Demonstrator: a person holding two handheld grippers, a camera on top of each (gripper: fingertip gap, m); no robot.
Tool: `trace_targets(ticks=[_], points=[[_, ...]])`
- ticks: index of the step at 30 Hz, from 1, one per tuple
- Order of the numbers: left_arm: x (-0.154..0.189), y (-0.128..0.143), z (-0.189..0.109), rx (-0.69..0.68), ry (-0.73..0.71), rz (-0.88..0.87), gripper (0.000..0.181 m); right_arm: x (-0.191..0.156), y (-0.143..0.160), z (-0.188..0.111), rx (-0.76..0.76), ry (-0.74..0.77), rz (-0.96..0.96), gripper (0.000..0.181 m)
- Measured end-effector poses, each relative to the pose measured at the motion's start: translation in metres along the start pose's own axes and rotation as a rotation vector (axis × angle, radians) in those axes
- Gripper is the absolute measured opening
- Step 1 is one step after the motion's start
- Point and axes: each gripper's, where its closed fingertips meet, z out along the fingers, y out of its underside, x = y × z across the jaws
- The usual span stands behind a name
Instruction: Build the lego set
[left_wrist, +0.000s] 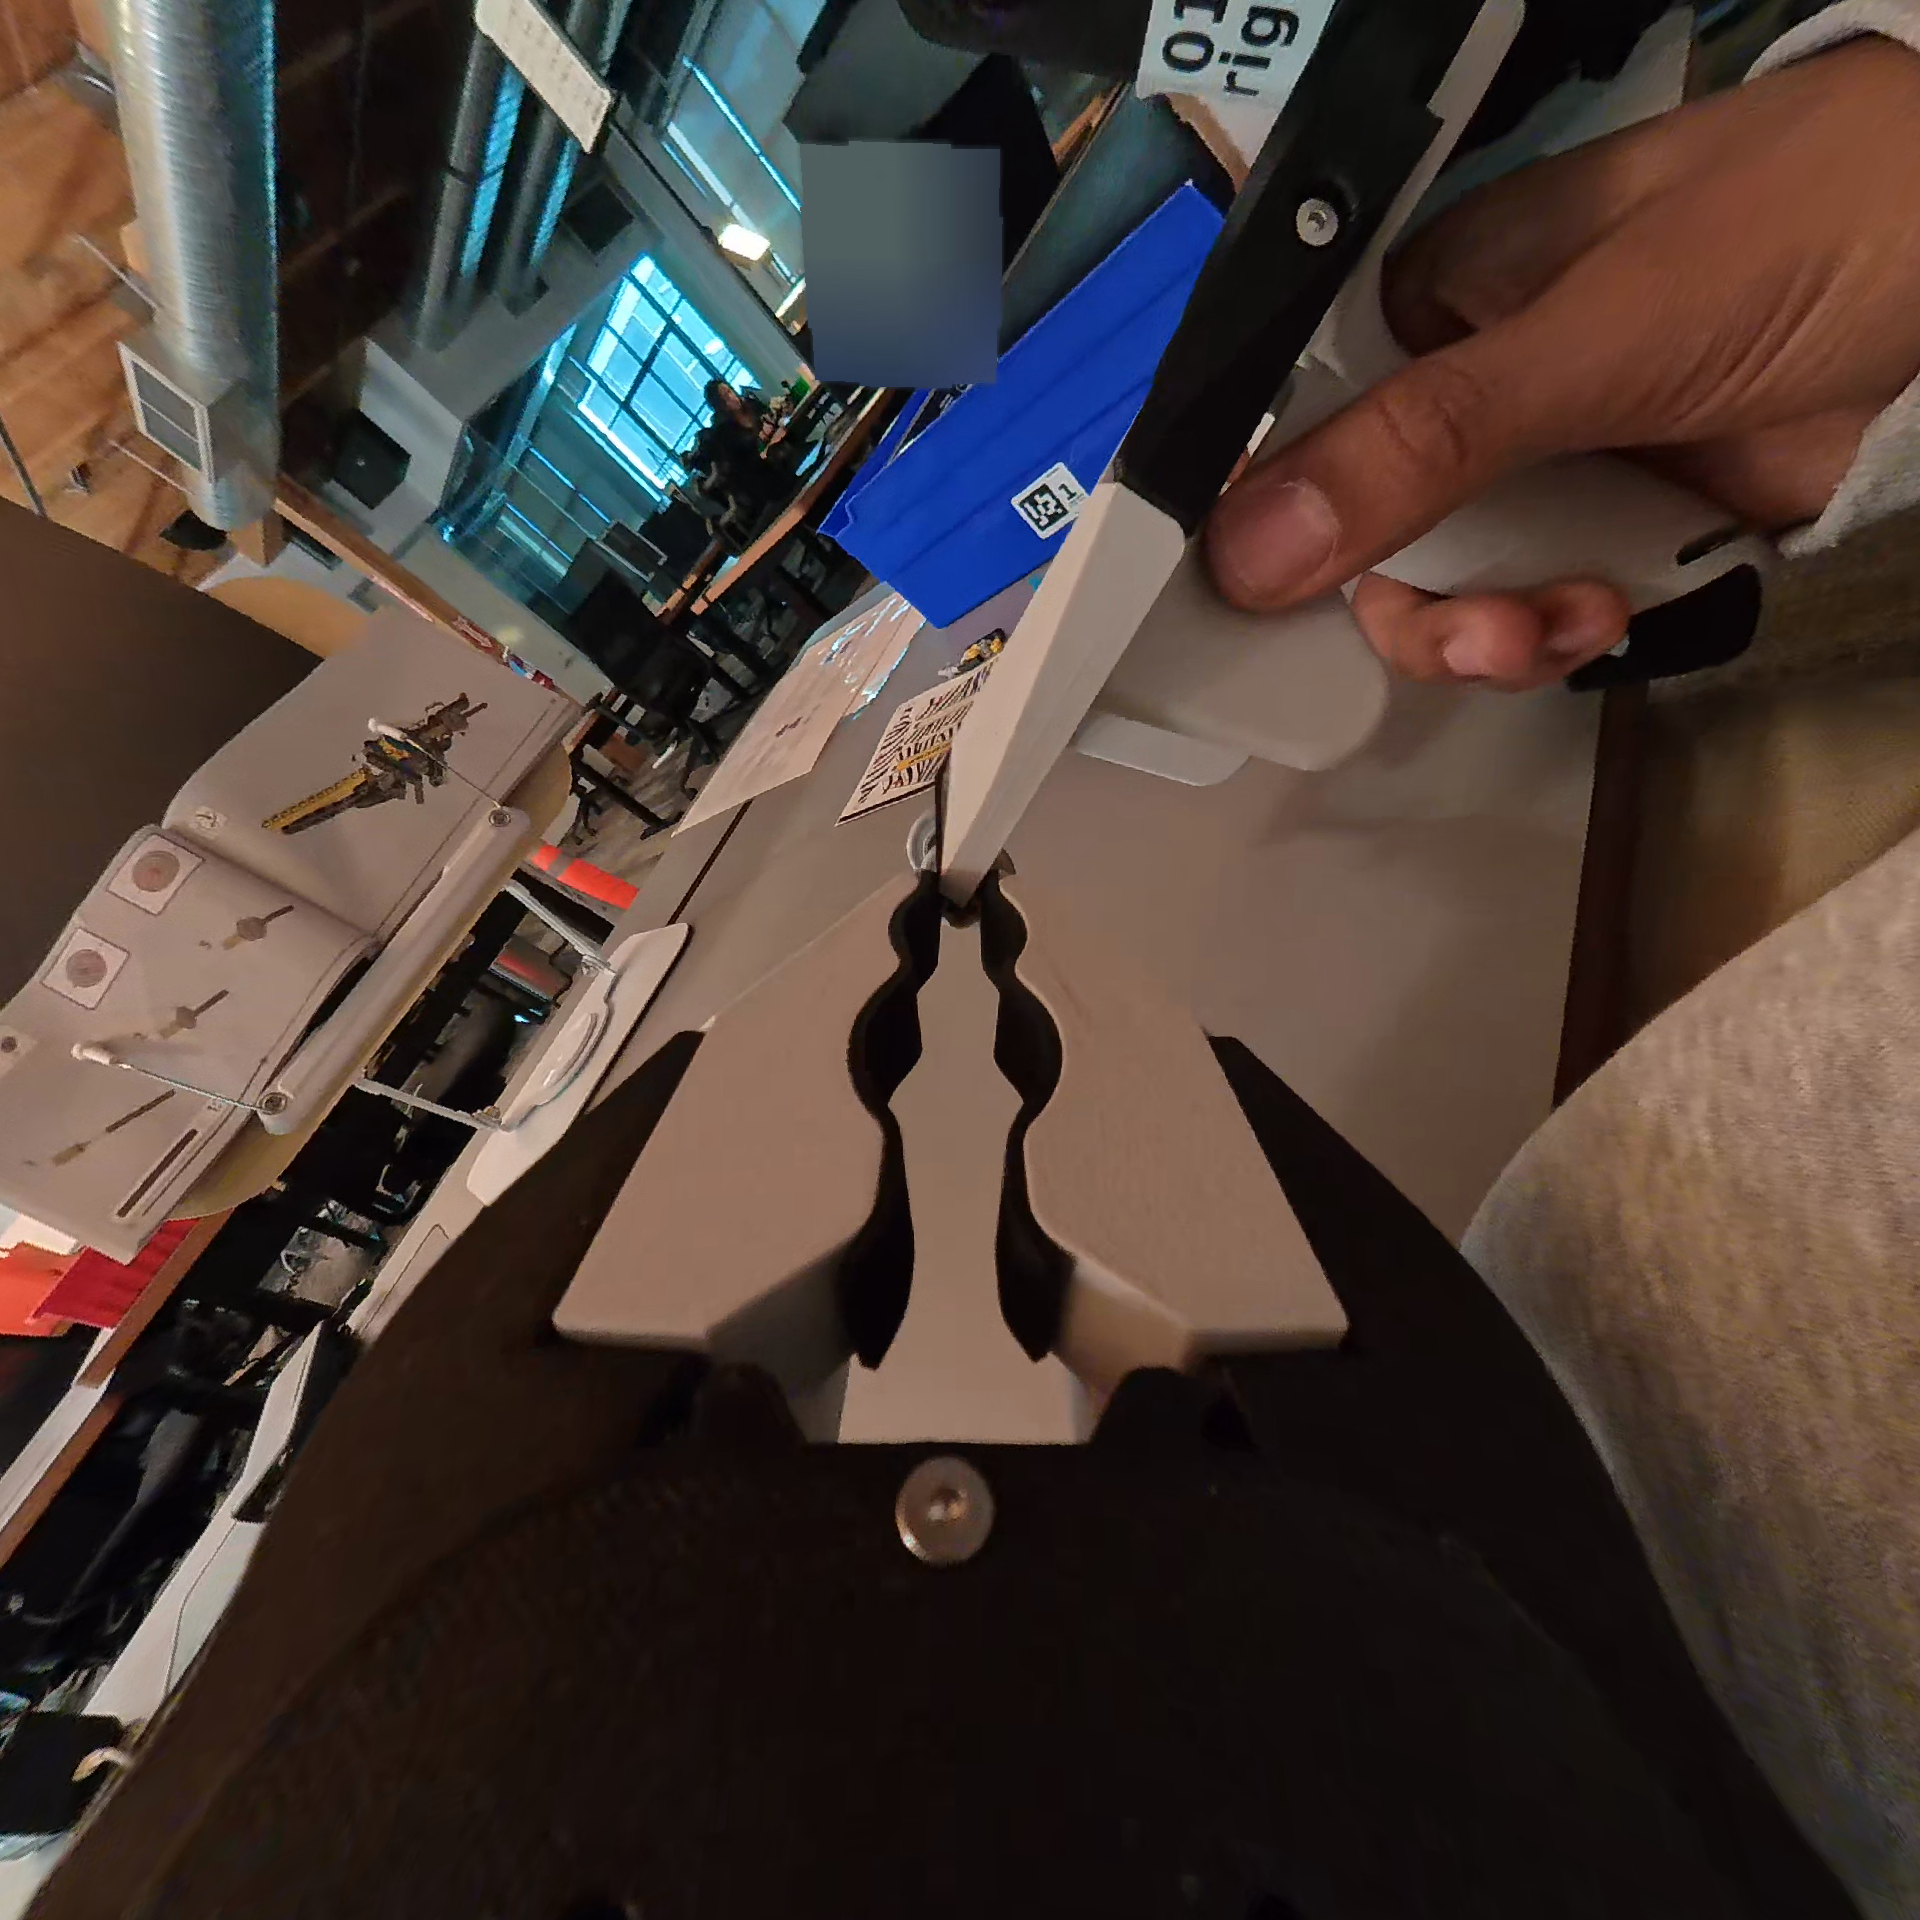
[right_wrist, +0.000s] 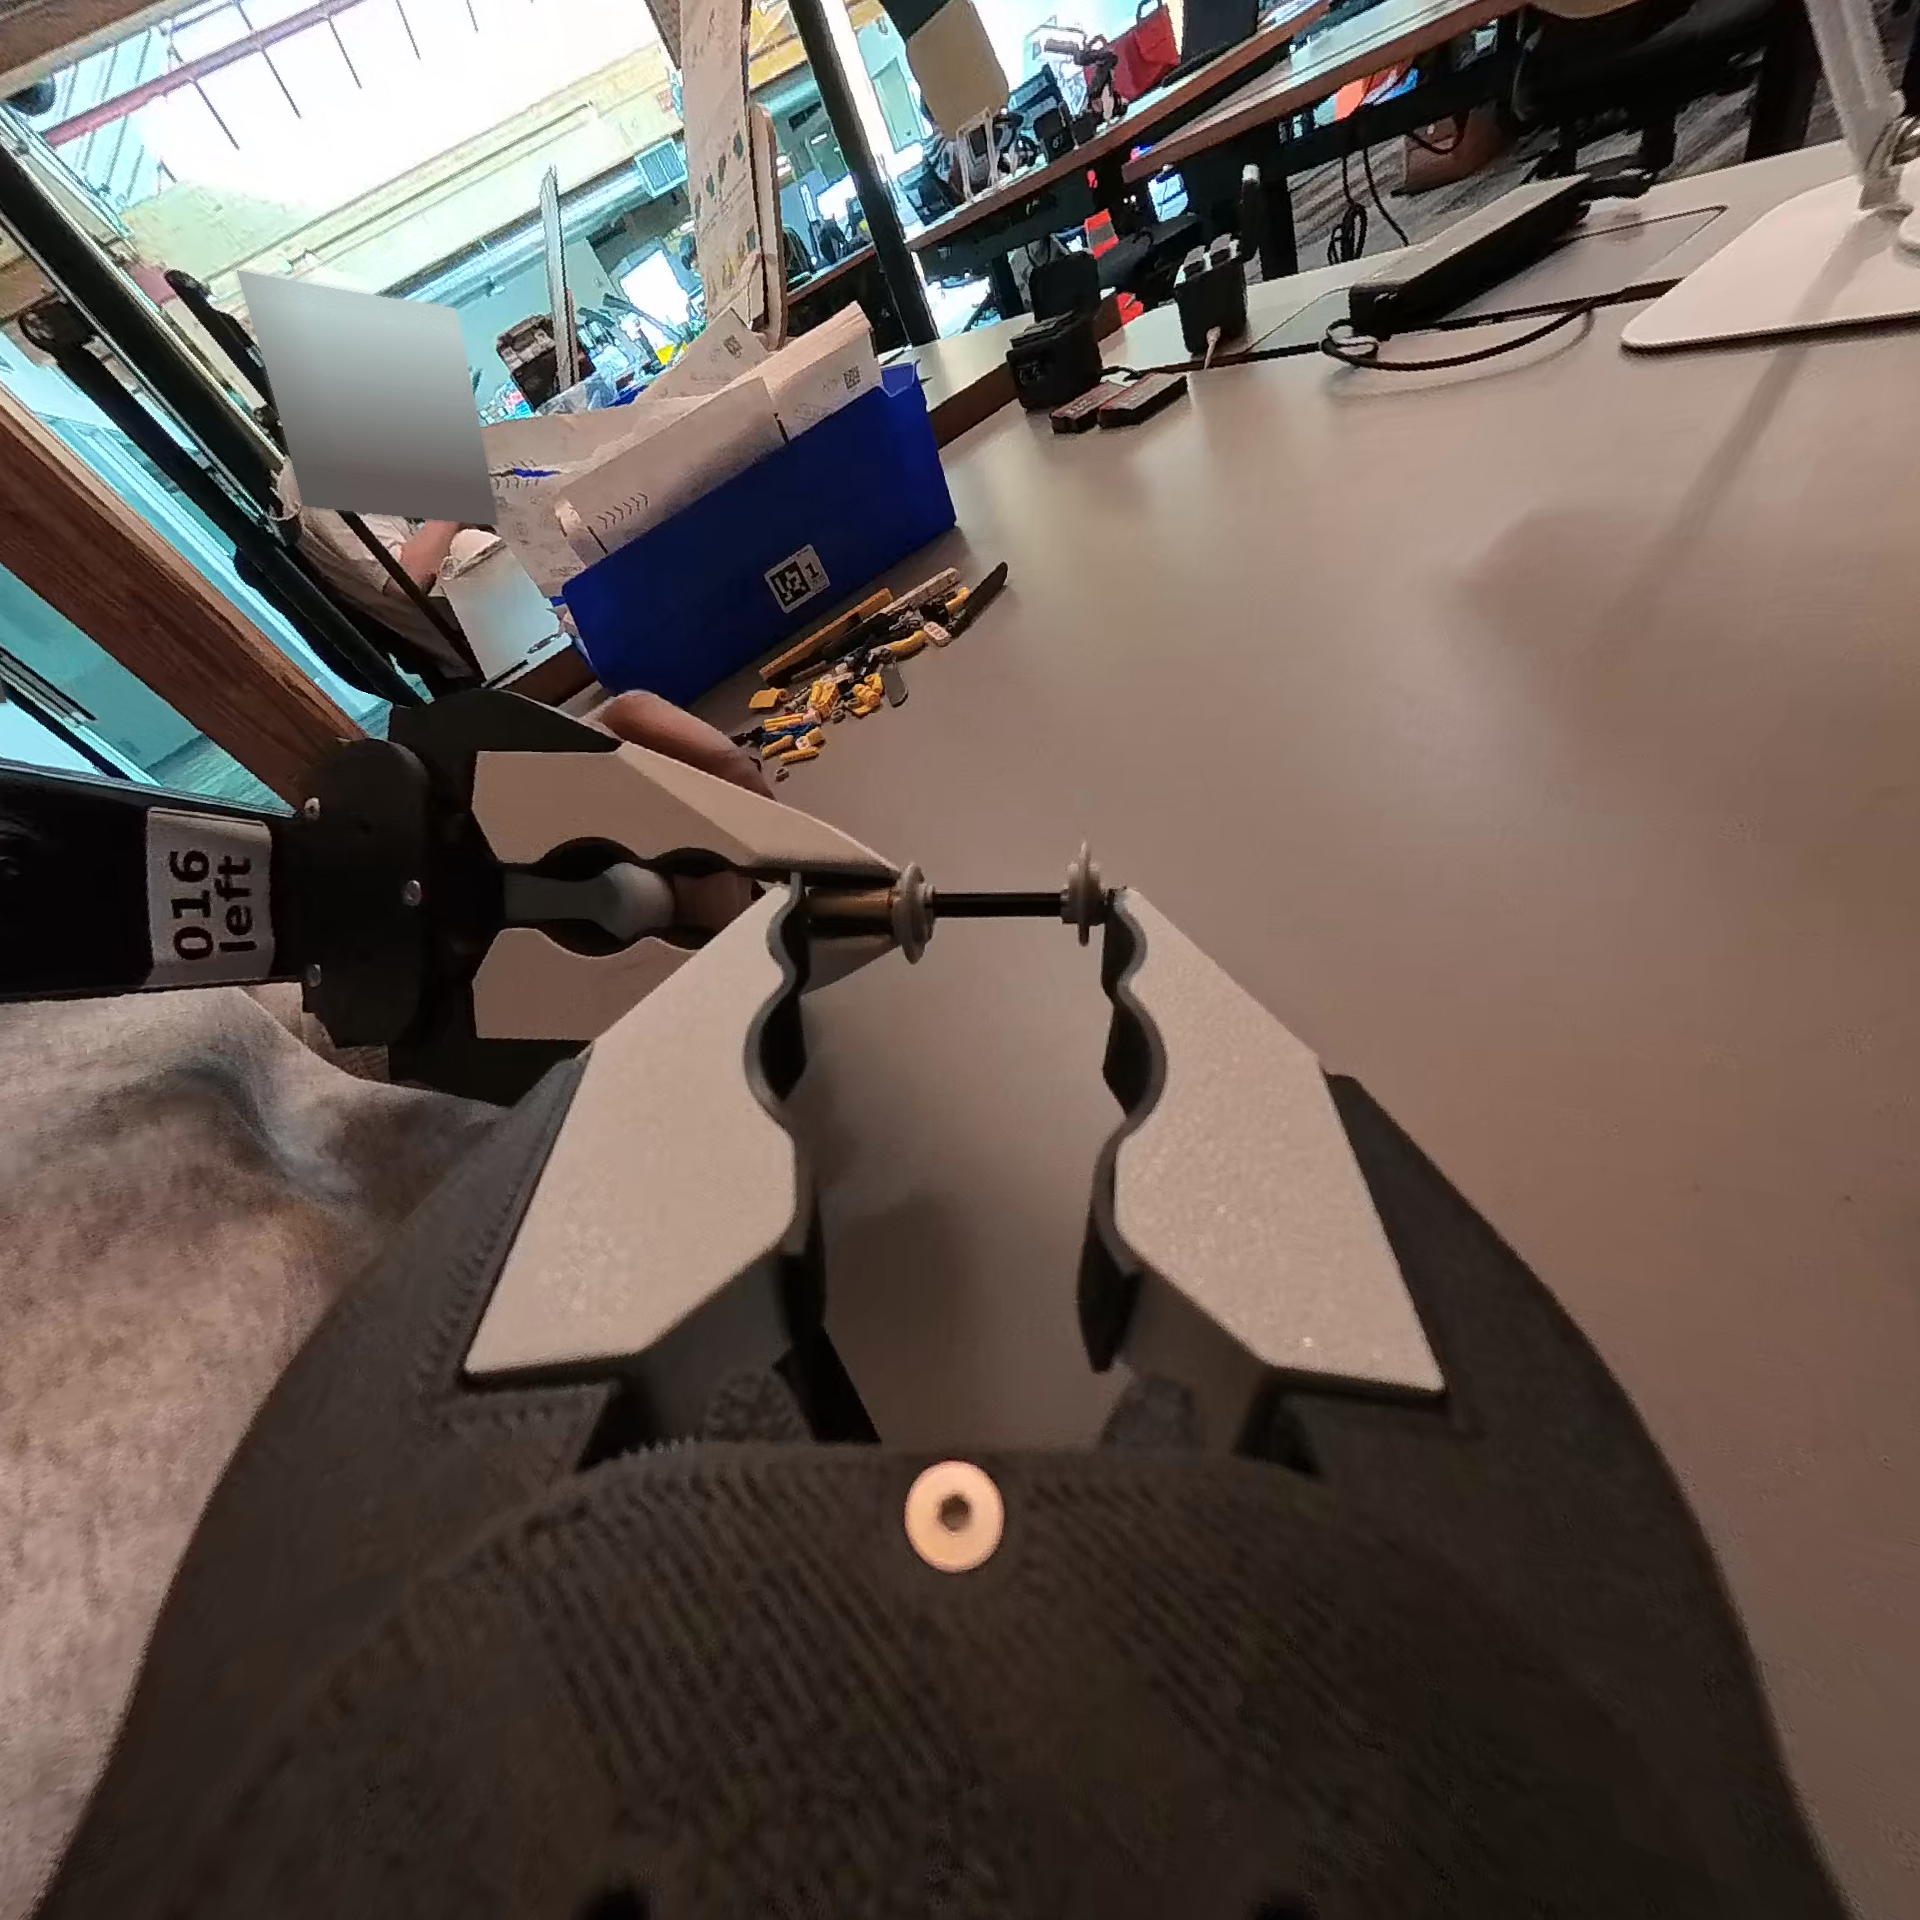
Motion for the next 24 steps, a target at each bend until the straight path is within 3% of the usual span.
trace_targets(ticks=[18,21,24], points=[[-0.0024,-0.0028,-0.0007,0.012,-0.007,-0.046,0.005,-0.0003,-0.003,-0.0006,0.012,-0.001,-0.002,0.056],[-0.0026,-0.0057,-0.0022,0.025,-0.002,-0.049,0.005,0.0034,-0.0053,-0.002,0.026,0.028,-0.023,0.069],[-0.001,-0.0043,-0.0015,0.018,0.002,-0.041,0.005,0.0019,-0.004,-0.0023,0.015,0.02,-0.031,0.063]])
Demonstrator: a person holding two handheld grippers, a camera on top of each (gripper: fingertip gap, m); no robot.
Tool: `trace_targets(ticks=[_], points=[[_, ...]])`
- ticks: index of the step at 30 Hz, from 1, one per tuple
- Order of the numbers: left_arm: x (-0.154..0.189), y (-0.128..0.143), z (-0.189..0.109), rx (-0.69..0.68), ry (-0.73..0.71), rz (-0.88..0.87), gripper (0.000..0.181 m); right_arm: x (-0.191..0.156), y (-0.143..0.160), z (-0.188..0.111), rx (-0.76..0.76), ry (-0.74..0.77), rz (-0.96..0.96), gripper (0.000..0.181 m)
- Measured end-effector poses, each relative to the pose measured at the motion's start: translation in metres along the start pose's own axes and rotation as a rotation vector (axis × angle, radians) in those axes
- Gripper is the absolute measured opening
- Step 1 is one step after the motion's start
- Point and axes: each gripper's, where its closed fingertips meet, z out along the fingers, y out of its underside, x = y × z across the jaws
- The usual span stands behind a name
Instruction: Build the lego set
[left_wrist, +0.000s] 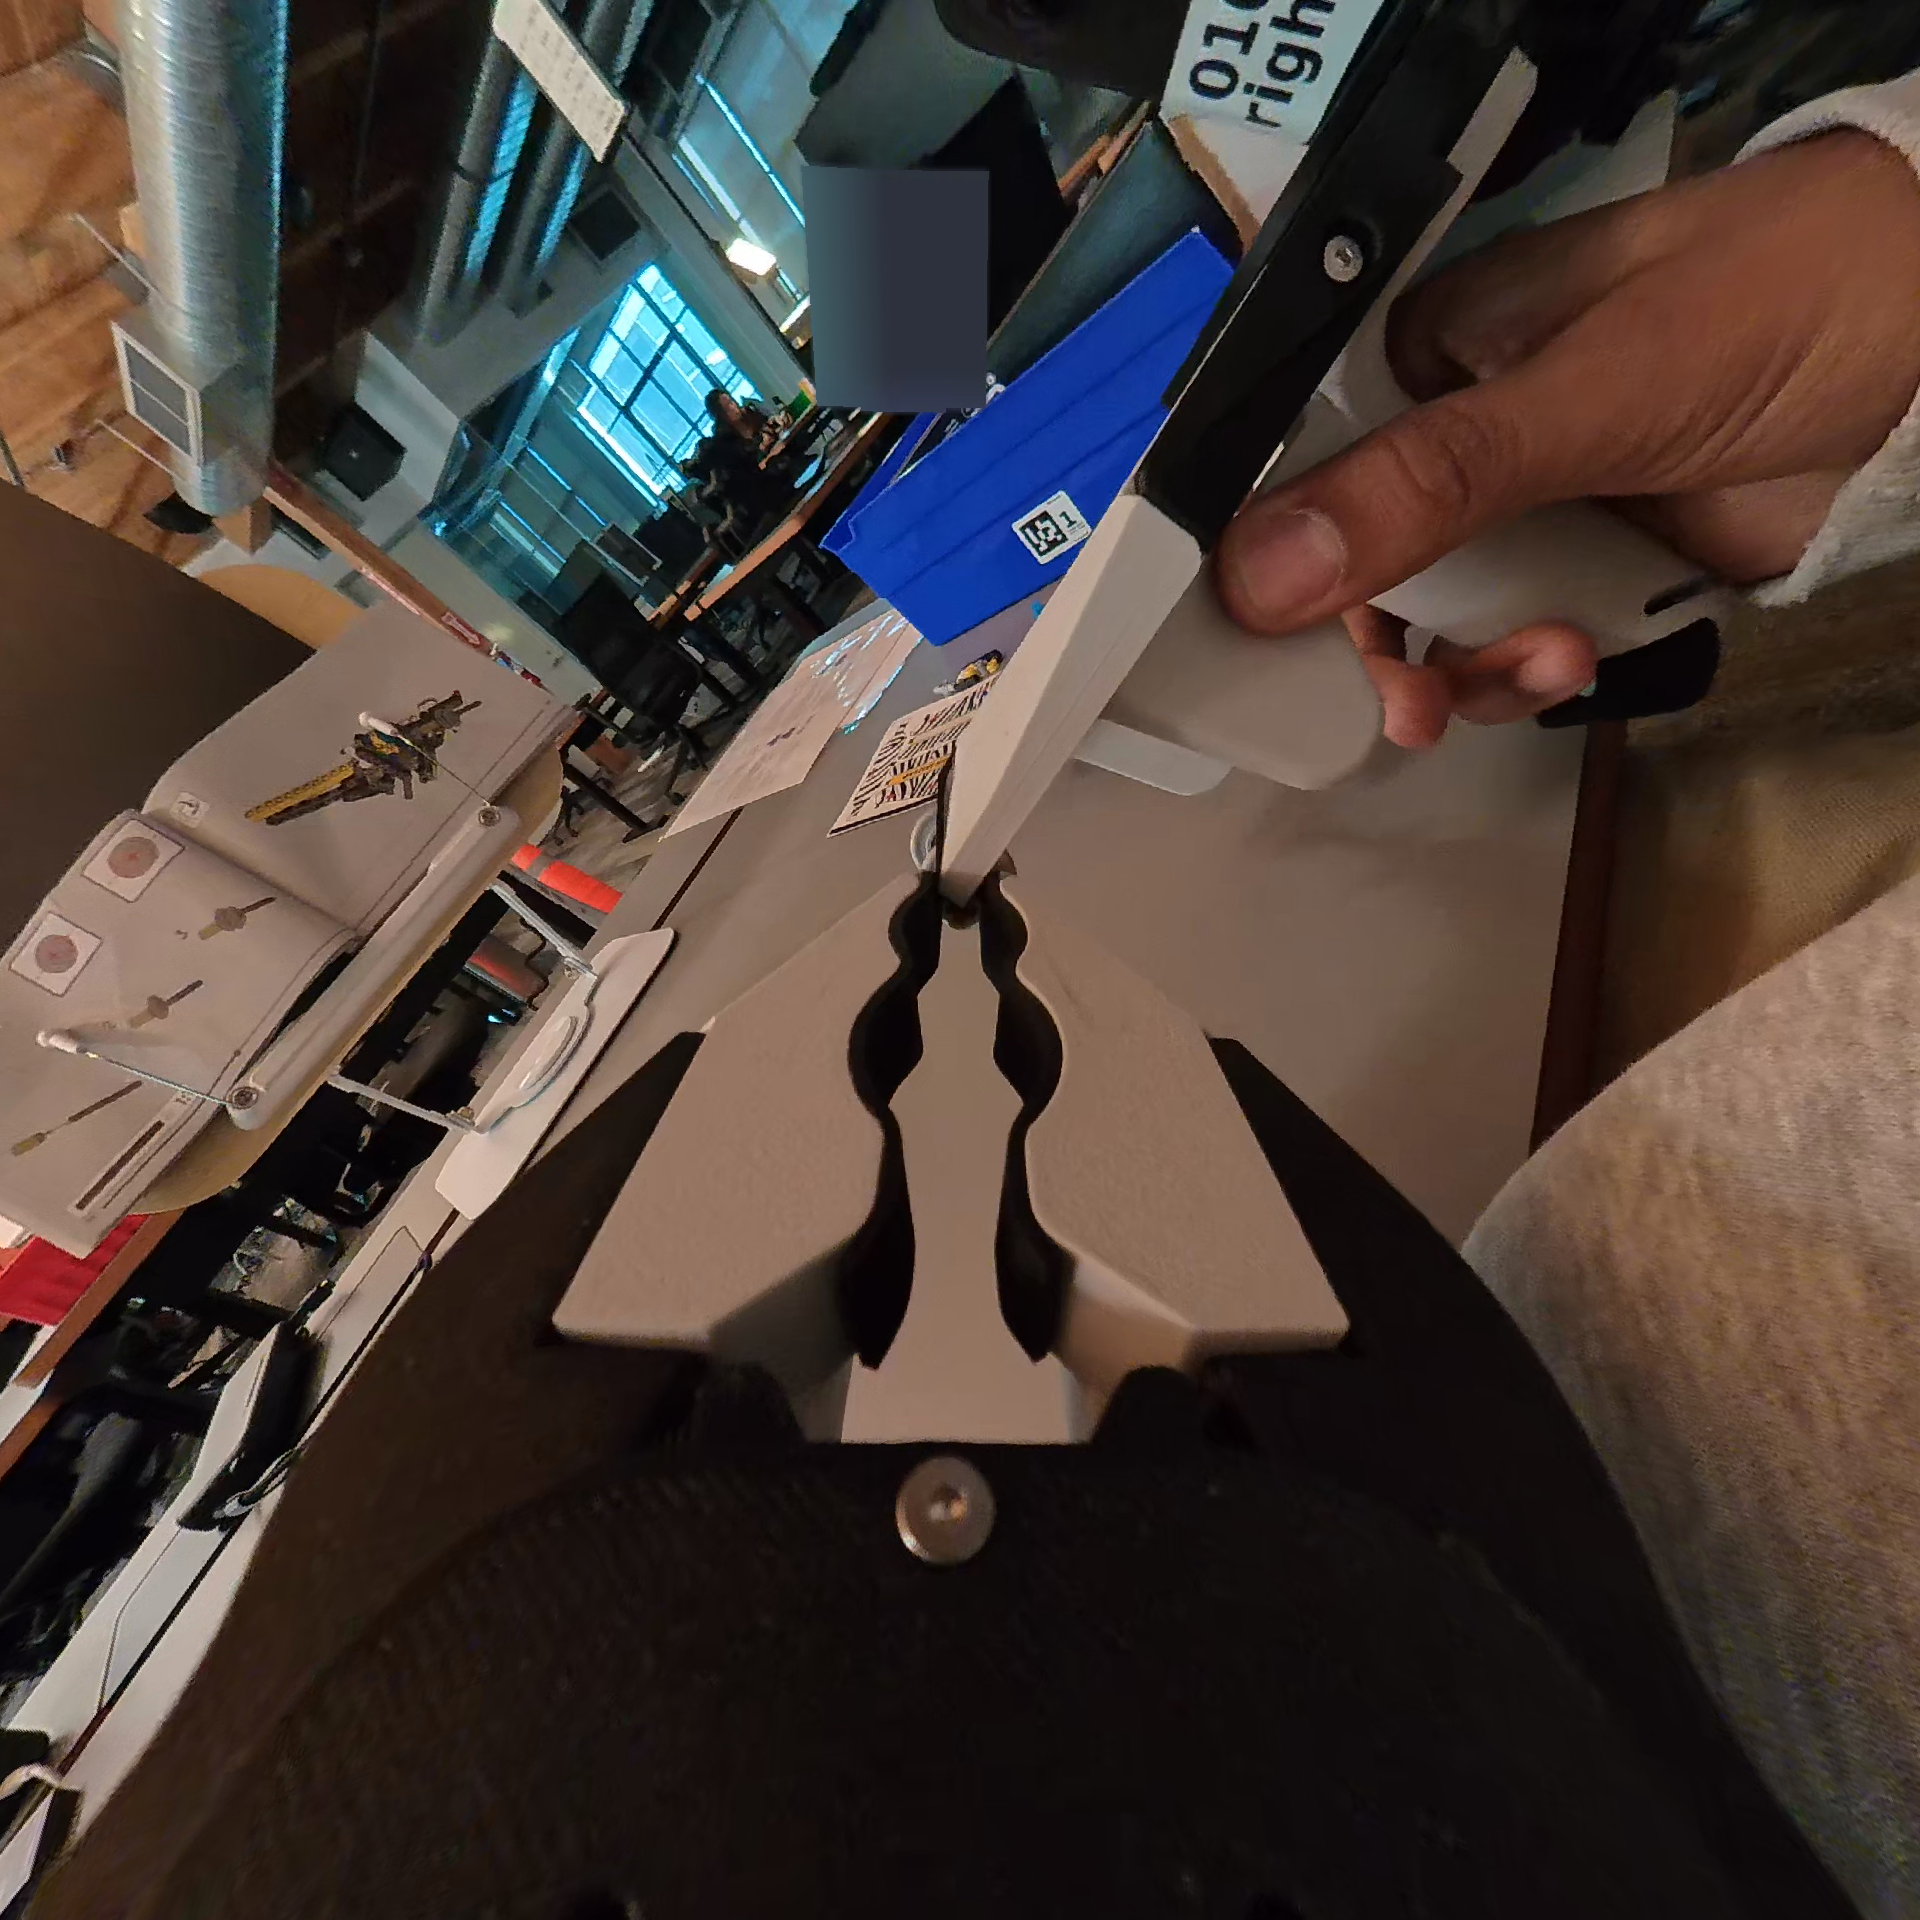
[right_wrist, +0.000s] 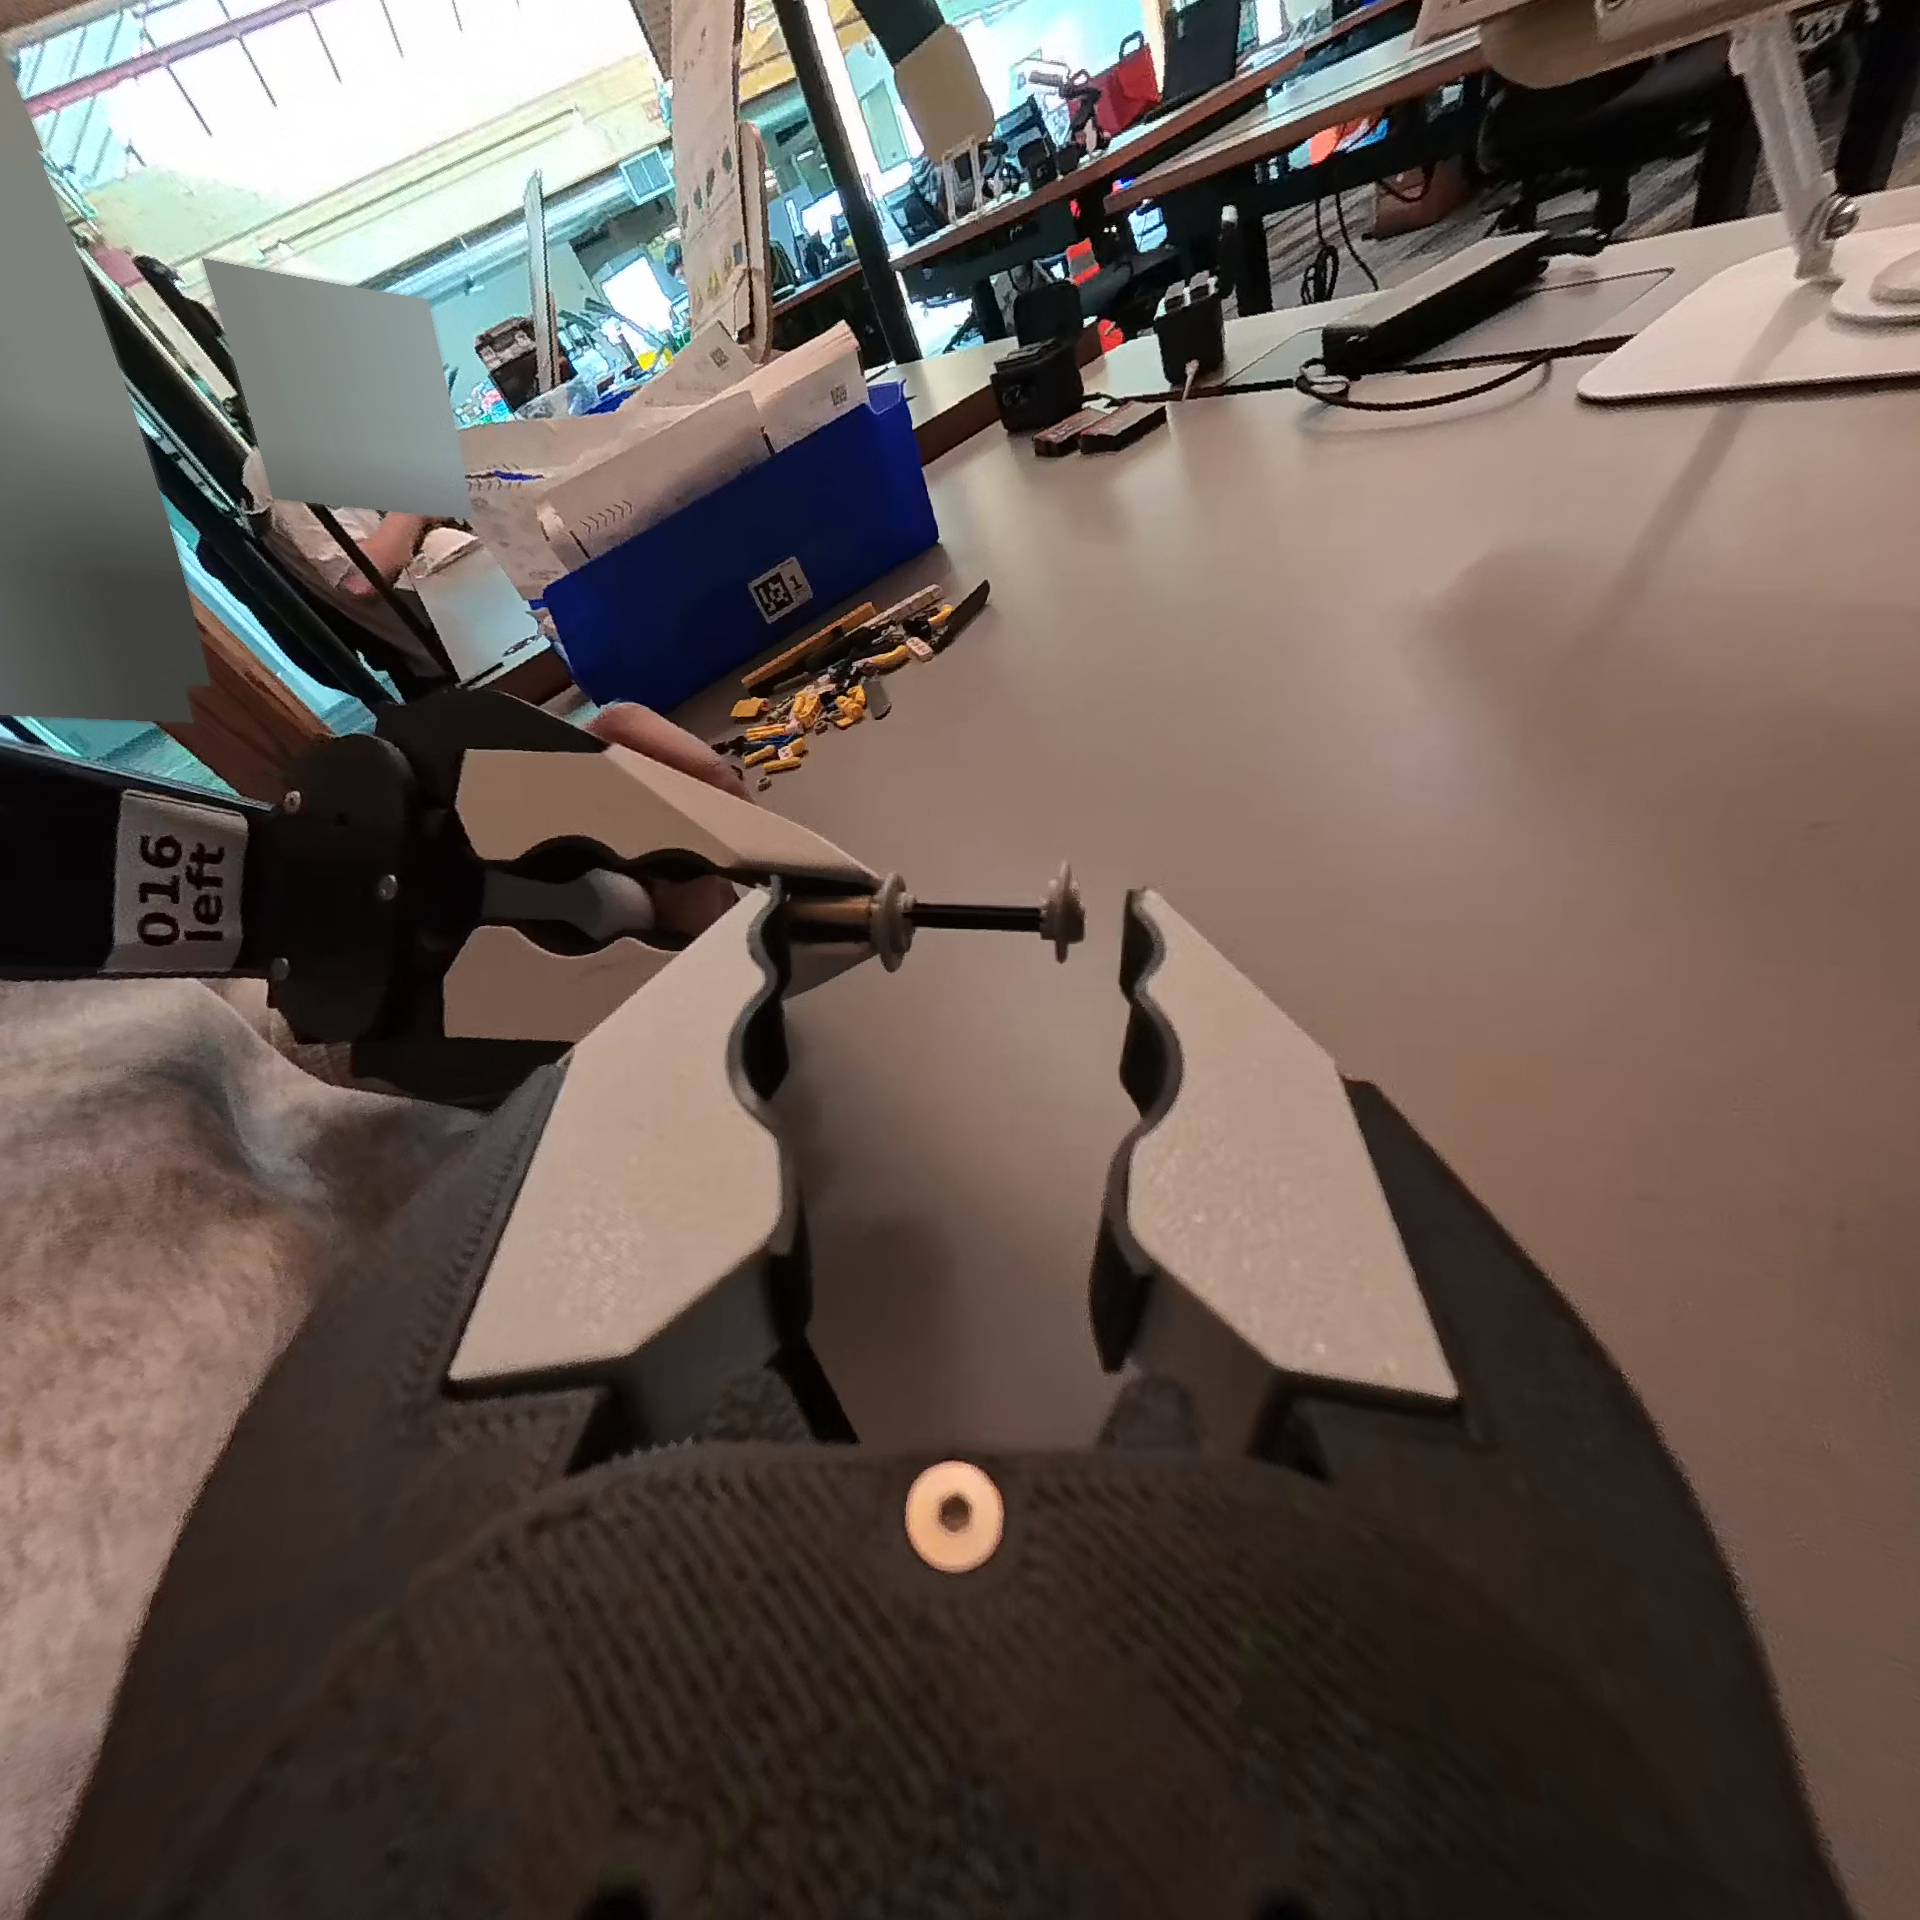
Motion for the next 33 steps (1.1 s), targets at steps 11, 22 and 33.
trace_targets(ticks=[11,22,33], points=[[0.0039,0.003,0.001,-0.011,0.028,-0.018,0.004,-0.0027,0.0024,-0.0005,-0.032,0.0,-0.063,0.054],[0.0063,0.0031,0.0022,-0.013,0.037,-0.024,0.004,-0.0019,0.0049,-0.0017,-0.067,0.004,-0.056,0.054],[0.0077,0.0041,0.0037,-0.016,0.04,-0.03,0.004,-0.0019,0.0064,-0.0017,-0.083,0.005,-0.055,0.052]])
